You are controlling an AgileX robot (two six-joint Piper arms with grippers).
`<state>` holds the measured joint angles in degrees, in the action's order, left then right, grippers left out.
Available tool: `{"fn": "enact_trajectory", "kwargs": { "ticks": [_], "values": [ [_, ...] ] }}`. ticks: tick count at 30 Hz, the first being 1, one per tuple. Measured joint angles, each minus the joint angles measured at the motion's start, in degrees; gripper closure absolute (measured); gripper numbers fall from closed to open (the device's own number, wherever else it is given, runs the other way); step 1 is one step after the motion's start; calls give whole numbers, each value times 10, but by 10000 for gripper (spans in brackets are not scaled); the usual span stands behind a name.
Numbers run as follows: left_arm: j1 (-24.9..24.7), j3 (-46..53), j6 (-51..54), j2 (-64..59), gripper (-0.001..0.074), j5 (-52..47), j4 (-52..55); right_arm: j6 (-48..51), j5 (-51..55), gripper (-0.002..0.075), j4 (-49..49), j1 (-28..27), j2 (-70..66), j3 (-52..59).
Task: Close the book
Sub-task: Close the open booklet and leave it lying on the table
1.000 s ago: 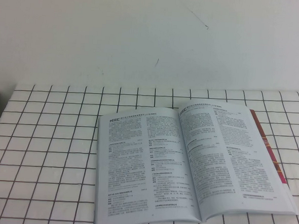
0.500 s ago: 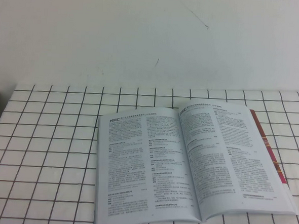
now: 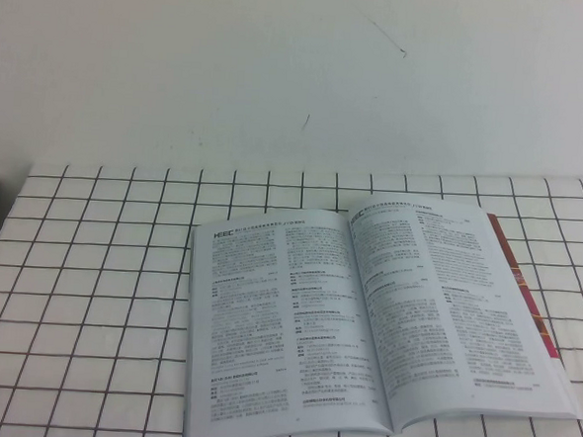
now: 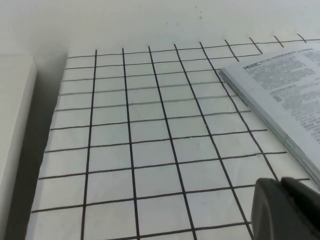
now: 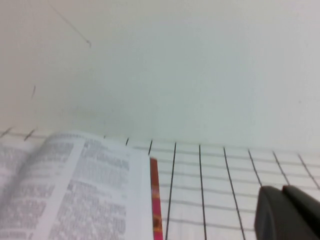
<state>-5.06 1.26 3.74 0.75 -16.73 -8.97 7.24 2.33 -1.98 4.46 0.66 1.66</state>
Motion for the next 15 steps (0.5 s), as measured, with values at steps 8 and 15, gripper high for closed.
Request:
{"fn": "enact_trajectory", "kwargs": {
  "ticks": [8, 15],
  "values": [
    [0, -1, 8, 0, 738, 0, 11, 2, 99, 729, 0, 0, 0, 0],
    [0, 0, 6, 0, 738, 198, -100, 4, -128, 729, 0, 0, 0, 0]
  ]
}}
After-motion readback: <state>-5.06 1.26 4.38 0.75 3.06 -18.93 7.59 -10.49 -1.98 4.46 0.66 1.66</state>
